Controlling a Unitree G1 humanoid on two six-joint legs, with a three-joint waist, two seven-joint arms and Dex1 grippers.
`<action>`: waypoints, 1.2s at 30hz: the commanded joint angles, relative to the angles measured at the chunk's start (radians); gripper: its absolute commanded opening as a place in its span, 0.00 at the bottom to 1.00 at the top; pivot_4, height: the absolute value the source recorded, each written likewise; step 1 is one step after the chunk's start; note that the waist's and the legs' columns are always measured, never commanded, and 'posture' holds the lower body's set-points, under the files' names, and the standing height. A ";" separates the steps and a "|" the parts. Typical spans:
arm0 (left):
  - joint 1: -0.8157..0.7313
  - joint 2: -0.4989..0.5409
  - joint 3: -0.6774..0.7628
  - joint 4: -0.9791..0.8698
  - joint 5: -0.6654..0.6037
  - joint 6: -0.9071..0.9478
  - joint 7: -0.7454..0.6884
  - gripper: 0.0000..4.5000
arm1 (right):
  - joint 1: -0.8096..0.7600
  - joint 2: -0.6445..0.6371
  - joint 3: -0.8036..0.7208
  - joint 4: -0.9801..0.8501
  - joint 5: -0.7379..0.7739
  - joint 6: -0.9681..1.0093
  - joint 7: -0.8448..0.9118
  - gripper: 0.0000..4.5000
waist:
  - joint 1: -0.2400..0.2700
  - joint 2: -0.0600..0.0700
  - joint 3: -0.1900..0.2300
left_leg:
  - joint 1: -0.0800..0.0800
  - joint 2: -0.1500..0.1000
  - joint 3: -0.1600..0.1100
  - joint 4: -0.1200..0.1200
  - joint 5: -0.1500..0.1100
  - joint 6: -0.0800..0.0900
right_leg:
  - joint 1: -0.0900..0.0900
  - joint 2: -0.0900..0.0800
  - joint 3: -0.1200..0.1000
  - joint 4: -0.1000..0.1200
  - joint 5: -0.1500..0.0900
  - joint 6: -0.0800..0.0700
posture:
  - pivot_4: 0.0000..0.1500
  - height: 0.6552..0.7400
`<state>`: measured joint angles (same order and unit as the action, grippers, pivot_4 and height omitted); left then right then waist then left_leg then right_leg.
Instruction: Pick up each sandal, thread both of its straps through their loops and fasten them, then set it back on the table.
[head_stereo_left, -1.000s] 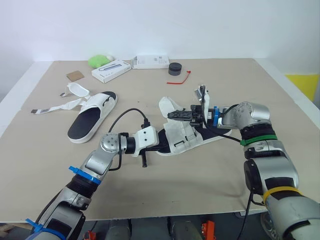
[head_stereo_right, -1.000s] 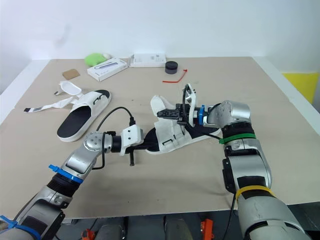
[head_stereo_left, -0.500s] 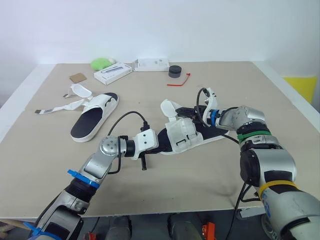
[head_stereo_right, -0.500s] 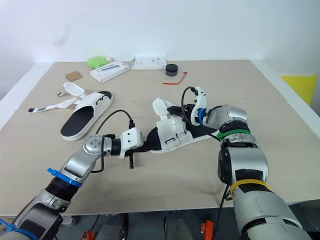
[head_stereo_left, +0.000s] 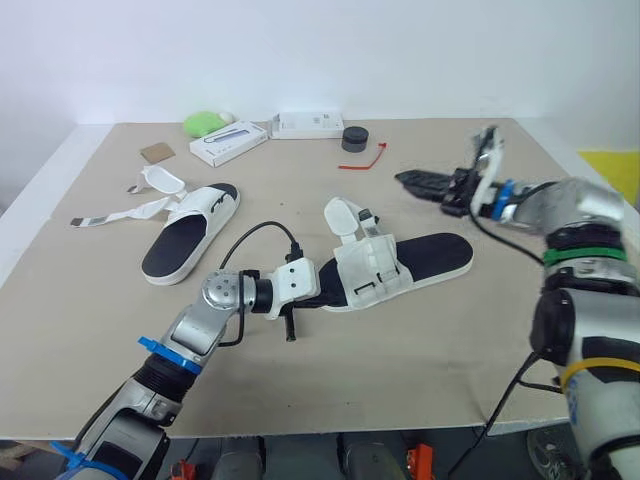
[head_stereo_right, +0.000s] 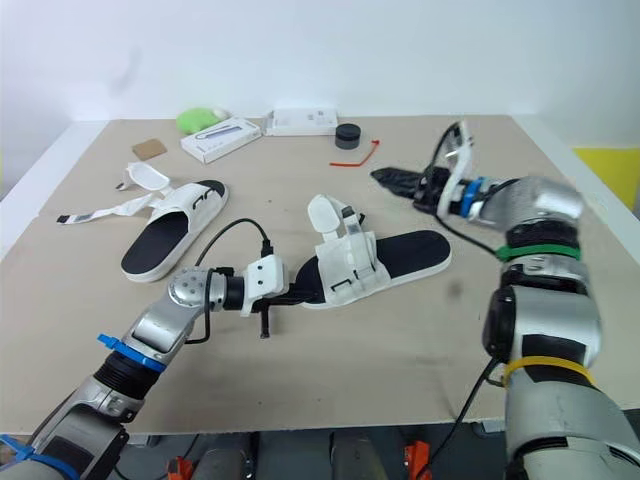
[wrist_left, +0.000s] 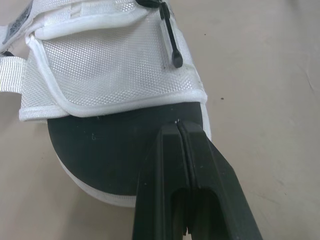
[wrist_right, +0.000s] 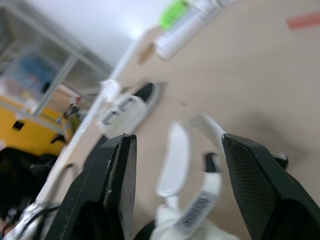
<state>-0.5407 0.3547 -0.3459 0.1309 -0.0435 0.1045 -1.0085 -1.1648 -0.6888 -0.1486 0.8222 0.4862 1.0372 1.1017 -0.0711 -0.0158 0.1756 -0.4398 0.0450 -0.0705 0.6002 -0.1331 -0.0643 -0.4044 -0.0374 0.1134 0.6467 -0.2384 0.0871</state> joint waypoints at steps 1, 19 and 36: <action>-0.029 -0.023 0.022 0.040 -0.010 0.011 0.028 0.00 | 0.098 -0.044 0.066 -0.166 -0.001 0.046 0.060 0.65 | -0.001 0.000 0.000 | 0.000 0.000 0.000 0.000 0.000 0.000 | 0.000 0.000 0.000 0.000 0.000 0.000 | 1.00 1.00; -0.092 -0.019 0.047 0.136 -0.034 -0.018 -0.007 0.00 | 0.346 -0.069 0.188 -0.393 -0.031 0.081 0.072 0.65 | -0.007 0.003 0.003 | -0.002 0.000 0.000 -0.004 -0.001 -0.002 | -0.003 0.001 0.000 0.000 -0.001 0.005 | 1.00 1.00; -0.096 -0.032 0.021 0.214 0.010 -0.099 -0.009 0.00 | 0.511 -0.145 0.177 -0.751 0.169 0.242 0.132 0.65 | -0.004 0.002 0.002 | -0.001 0.000 0.000 -0.003 -0.002 -0.002 | -0.002 0.001 0.000 0.000 -0.002 0.004 | 1.00 1.00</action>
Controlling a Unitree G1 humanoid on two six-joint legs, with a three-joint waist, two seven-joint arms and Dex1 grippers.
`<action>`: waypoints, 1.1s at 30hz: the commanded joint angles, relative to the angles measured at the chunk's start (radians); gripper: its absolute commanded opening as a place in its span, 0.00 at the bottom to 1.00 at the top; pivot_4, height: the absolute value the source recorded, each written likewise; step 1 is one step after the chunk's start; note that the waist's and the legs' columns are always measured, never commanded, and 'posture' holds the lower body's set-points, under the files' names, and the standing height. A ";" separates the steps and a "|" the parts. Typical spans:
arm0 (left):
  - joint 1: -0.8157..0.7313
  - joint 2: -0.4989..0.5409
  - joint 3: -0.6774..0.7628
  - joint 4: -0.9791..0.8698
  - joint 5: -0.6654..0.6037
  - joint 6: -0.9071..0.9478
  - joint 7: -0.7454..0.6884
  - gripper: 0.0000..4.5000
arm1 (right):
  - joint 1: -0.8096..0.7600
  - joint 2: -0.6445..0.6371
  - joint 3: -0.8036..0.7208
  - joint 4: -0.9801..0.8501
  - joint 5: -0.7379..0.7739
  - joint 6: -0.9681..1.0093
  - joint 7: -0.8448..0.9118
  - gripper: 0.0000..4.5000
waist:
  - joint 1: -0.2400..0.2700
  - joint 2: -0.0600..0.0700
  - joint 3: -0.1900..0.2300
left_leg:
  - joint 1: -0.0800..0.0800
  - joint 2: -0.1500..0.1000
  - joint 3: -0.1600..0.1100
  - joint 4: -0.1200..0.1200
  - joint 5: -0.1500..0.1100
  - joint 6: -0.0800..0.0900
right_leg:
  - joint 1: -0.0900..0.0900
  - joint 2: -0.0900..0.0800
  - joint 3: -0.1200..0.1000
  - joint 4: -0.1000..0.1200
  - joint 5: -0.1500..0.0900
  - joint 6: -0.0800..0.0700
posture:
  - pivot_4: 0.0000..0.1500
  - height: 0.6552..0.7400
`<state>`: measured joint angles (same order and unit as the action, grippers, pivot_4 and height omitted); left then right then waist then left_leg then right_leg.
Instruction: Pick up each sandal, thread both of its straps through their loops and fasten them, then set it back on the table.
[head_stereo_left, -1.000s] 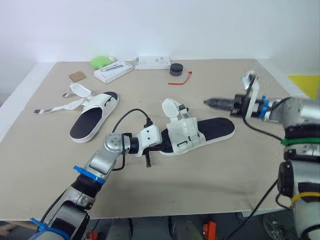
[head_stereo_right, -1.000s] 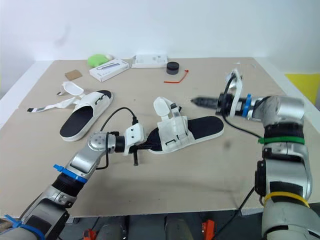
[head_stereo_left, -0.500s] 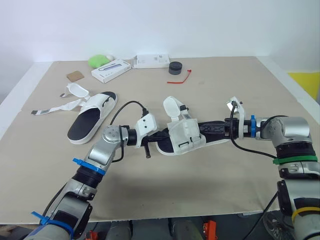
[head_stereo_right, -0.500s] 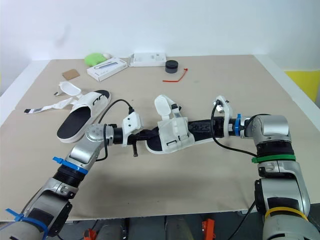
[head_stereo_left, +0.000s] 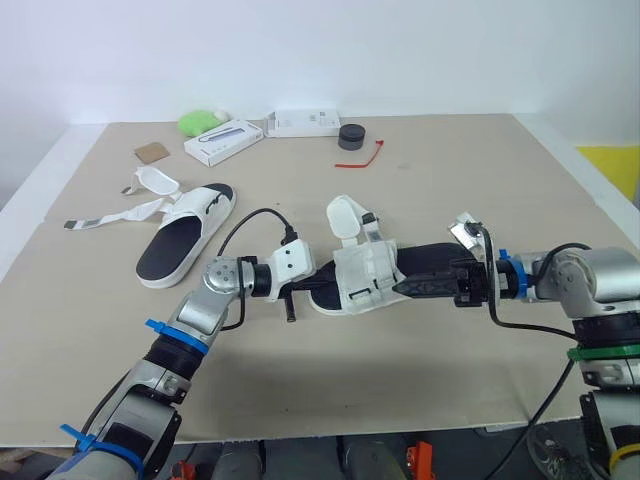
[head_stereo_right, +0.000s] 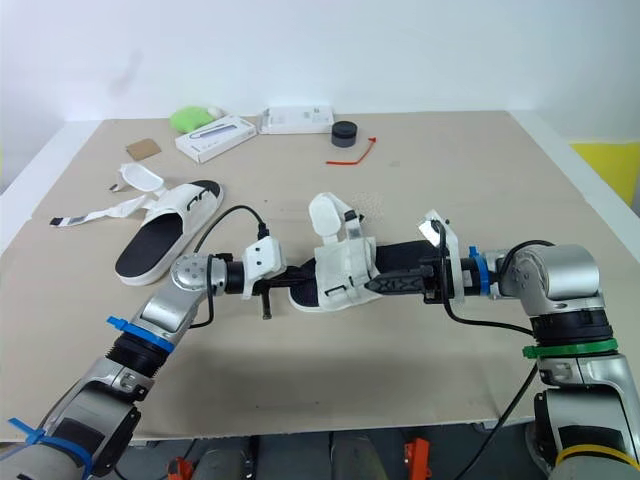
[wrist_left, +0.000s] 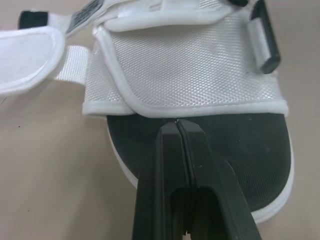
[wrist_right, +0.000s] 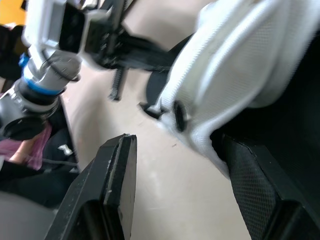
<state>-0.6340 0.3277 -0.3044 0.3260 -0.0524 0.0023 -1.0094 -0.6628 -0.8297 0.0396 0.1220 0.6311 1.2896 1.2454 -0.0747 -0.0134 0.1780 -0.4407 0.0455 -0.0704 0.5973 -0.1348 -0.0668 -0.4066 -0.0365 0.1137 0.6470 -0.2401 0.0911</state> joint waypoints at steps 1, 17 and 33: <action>-0.004 -0.008 -0.021 0.018 0.018 0.004 -0.010 0.00 | 0.002 0.006 -0.013 -0.022 0.016 -0.009 -0.032 0.65 | 0.000 0.000 0.000 | 0.000 0.000 0.000 0.000 0.000 0.000 | 0.000 0.000 0.000 0.000 0.000 0.000 | 1.00 1.00; -0.001 -0.028 0.029 -0.113 -0.142 0.219 -0.084 0.00 | 0.031 0.009 -0.011 -0.046 0.052 0.002 -0.067 0.65 | 0.000 -0.001 0.000 | -0.001 0.000 0.000 0.001 0.000 0.000 | 0.000 0.000 0.000 0.000 0.001 0.001 | 1.00 1.00; 0.031 0.005 -0.045 0.084 0.017 0.063 -0.018 0.00 | 0.037 -0.032 -0.104 -0.052 0.095 -0.027 -0.108 0.65 | 0.000 -0.003 -0.002 | 0.002 0.000 0.000 0.005 0.001 0.001 | 0.003 0.000 0.000 0.000 0.002 -0.003 | 1.00 1.00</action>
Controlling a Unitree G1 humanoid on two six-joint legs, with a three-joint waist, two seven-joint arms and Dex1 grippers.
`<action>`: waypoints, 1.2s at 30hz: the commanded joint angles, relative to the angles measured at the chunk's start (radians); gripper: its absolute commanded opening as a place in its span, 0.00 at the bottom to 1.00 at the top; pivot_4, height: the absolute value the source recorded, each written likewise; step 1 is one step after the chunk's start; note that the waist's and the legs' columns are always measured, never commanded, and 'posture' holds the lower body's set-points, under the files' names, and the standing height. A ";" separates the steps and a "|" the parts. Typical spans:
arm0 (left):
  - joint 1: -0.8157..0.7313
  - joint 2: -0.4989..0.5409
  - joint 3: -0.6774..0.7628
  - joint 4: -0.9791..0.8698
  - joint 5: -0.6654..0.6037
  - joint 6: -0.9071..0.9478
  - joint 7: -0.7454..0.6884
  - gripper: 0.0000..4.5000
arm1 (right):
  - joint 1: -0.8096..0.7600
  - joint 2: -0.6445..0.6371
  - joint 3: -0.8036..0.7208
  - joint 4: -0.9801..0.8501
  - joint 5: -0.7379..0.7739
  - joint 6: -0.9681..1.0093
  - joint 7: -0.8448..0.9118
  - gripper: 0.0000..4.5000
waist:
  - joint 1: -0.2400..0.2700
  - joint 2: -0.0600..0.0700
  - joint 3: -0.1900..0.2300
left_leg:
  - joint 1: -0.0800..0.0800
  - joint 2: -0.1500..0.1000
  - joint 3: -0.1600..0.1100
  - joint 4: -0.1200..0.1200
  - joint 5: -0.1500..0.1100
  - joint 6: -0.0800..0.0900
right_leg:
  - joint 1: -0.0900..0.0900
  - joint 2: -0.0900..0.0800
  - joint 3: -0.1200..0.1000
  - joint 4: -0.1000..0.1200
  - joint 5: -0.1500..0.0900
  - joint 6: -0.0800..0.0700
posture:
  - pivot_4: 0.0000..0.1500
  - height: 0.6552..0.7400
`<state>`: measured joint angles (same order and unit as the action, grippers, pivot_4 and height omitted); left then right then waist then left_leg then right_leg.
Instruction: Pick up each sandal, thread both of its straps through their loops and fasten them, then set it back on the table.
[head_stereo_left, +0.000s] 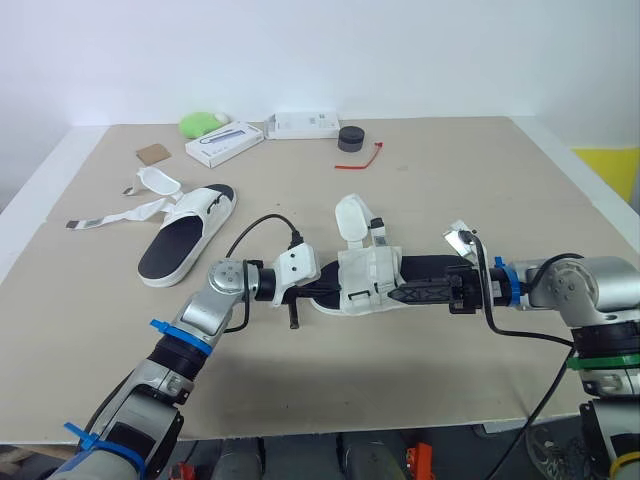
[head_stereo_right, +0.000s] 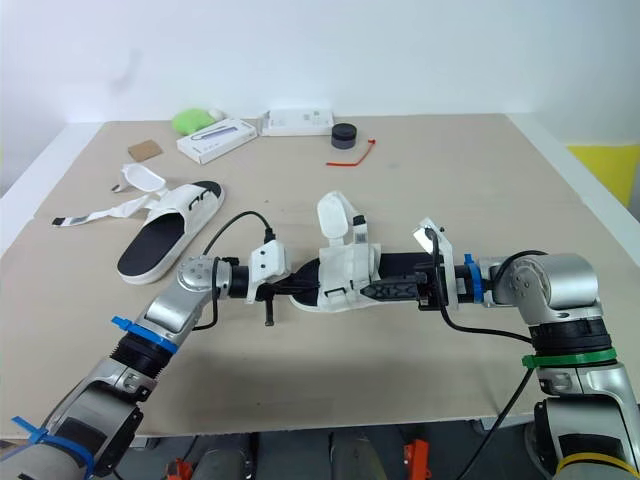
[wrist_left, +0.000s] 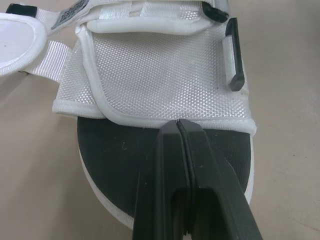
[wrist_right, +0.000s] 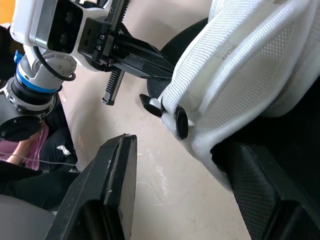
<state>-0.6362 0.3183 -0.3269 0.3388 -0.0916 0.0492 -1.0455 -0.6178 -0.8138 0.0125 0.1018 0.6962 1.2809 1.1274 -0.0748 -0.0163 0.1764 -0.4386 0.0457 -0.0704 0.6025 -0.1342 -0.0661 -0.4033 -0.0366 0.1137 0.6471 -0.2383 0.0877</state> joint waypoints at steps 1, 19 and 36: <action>0.036 0.014 -0.024 0.073 0.055 0.015 0.019 0.00 | -0.009 -0.067 -0.095 -0.031 0.040 -0.022 0.026 0.65 | 0.000 0.000 0.000 | 0.000 0.000 0.000 0.000 0.000 0.000 | 0.000 0.000 0.000 0.000 0.001 0.000 | 1.00 1.00; 0.050 0.021 -0.021 0.047 0.041 -0.008 -0.024 0.00 | -0.577 0.137 0.185 0.702 -0.325 -0.389 0.138 0.65 | -0.009 0.001 -0.002 | 0.000 0.000 0.001 -0.001 0.001 0.001 | -0.003 0.000 0.000 0.000 0.003 -0.002 | 1.00 1.00; 0.121 0.085 -0.014 -0.107 0.039 0.057 -0.010 0.00 | -0.797 0.414 0.137 1.133 -0.521 -0.645 0.163 0.65 | -0.023 0.002 -0.002 | 0.001 0.001 -0.001 -0.006 0.000 0.000 | -0.004 0.003 0.000 0.004 0.000 0.000 | 1.00 1.00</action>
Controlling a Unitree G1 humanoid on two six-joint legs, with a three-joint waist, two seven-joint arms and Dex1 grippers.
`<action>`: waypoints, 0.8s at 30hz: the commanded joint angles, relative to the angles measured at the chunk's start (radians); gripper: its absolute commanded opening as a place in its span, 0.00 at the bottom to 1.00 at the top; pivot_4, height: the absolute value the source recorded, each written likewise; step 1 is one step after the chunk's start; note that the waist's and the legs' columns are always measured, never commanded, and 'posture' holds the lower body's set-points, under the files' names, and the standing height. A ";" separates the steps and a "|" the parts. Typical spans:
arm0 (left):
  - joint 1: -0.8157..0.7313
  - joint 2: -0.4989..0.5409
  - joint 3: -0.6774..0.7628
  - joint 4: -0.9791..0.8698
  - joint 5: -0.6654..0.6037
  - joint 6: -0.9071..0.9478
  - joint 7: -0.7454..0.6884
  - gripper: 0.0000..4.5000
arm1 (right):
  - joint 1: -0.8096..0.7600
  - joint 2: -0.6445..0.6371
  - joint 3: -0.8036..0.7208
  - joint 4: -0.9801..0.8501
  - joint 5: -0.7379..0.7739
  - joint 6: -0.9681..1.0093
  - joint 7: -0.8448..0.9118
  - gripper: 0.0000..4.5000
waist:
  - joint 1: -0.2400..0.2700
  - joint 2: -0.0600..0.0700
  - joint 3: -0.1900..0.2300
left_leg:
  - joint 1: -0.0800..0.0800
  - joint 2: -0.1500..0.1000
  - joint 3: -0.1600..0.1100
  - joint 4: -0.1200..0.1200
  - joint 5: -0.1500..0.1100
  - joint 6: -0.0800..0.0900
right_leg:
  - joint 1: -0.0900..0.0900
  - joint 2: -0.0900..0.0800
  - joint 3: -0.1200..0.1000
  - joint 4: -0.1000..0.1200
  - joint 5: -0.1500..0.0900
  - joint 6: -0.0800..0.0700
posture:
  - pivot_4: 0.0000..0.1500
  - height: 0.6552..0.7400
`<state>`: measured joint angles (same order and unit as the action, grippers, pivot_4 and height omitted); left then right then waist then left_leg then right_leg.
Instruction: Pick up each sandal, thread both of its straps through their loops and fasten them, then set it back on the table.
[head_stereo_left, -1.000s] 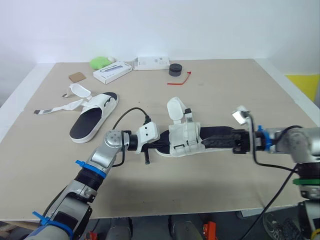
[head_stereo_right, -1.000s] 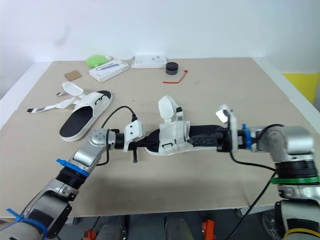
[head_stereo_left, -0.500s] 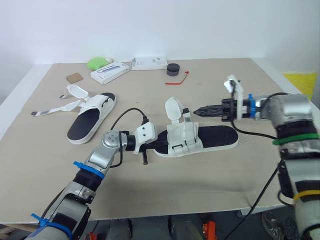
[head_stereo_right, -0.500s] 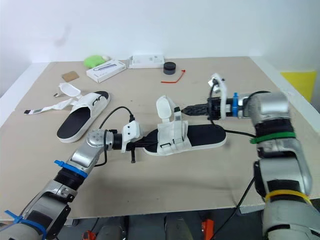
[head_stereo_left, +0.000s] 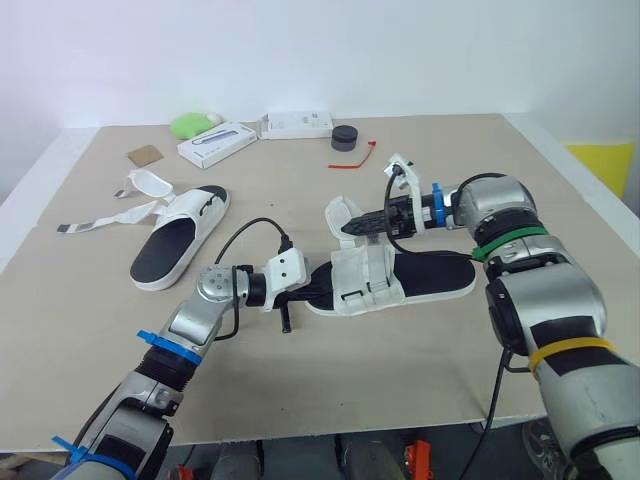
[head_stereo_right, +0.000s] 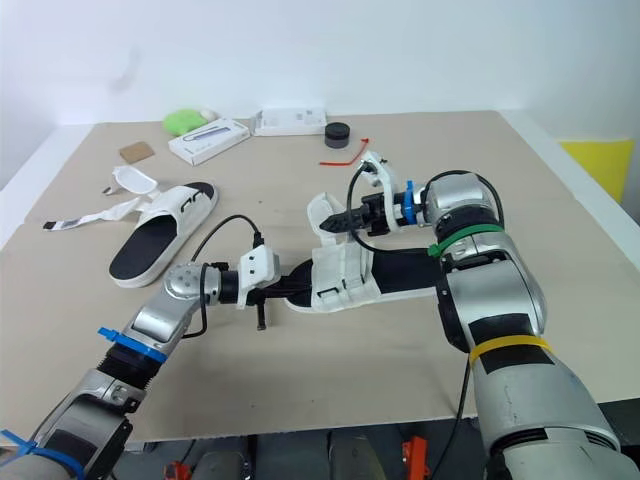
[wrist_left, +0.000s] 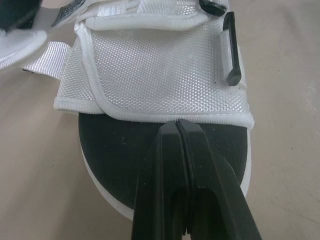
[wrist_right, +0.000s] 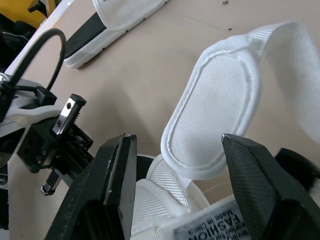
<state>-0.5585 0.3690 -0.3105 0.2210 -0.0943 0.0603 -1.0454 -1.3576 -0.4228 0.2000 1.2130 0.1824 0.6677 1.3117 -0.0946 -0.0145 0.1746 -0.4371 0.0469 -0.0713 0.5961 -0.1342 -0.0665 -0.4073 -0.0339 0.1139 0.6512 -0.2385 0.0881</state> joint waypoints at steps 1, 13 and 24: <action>0.046 0.038 -0.031 0.003 0.041 0.051 -0.010 0.00 | -0.063 0.034 -0.064 0.033 -0.008 -0.038 -0.034 0.65 | -0.005 0.000 0.000 | 0.000 0.000 0.000 0.000 0.000 0.000 | 0.000 0.000 0.000 0.000 0.000 0.000 | 1.00 1.00; 0.060 0.062 -0.038 -0.046 0.037 0.081 0.000 0.00 | -0.104 0.008 -0.147 0.081 -0.068 -0.099 -0.082 0.65 | -0.008 0.000 0.000 | 0.000 0.000 -0.001 -0.002 0.000 0.000 | 0.000 0.000 0.000 0.001 -0.001 0.000 | 1.00 1.00; 0.062 0.050 -0.042 -0.055 0.036 0.094 0.012 0.00 | -0.097 -0.009 -0.171 0.090 -0.111 -0.096 -0.072 0.65 | -0.009 0.000 0.000 | 0.001 0.000 -0.001 -0.003 0.000 0.000 | 0.000 0.000 0.000 0.001 -0.002 -0.001 | 1.00 1.00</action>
<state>-0.5287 0.4064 -0.3169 0.1354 -0.0924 0.1177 -1.0275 -1.4332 -0.4376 0.0478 1.3125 0.0712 0.5778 1.2247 -0.1034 -0.0141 0.1748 -0.4364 0.0469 -0.0720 0.5935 -0.1342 -0.0665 -0.4073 -0.0335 0.1139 0.6519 -0.2402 0.0874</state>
